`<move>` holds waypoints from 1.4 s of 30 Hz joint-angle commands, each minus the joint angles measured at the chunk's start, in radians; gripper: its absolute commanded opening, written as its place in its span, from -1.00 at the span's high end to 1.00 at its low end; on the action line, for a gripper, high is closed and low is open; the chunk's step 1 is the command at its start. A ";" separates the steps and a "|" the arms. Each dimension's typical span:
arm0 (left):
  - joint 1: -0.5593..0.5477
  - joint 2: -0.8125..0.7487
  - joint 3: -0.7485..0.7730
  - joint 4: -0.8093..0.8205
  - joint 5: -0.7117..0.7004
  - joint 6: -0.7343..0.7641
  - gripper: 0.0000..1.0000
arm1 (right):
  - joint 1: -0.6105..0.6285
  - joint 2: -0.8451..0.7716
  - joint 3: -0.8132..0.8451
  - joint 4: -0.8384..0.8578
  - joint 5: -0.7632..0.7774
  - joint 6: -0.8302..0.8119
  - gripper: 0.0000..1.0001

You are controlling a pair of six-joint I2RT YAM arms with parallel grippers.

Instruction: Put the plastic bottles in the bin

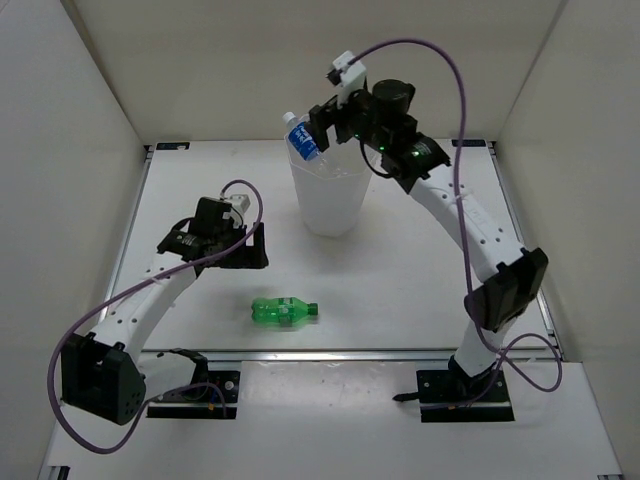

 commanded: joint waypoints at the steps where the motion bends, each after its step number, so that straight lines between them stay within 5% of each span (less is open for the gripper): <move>1: -0.003 0.002 0.051 0.003 0.010 0.025 -0.97 | 0.033 0.095 0.115 -0.133 0.135 -0.062 -0.66; 6: -0.152 0.086 0.058 -0.037 0.112 0.204 -0.97 | -0.003 0.022 0.026 -0.061 0.108 0.007 -0.77; 14: -0.200 0.188 0.012 -0.098 0.192 0.321 -0.97 | -0.202 -0.188 -0.182 -0.037 0.093 0.150 -0.92; 22: -0.211 0.117 -0.035 -0.086 0.209 0.332 -0.97 | -0.570 -0.349 -0.460 -0.155 -0.015 0.343 -0.98; 29: -0.279 0.143 -0.075 -0.058 0.128 0.316 -0.97 | -0.725 -0.483 -0.673 -0.152 -0.067 0.368 -0.98; 42: -0.393 0.215 -0.080 -0.024 -0.007 0.249 -0.97 | -0.782 -0.581 -0.850 -0.089 -0.124 0.383 -0.99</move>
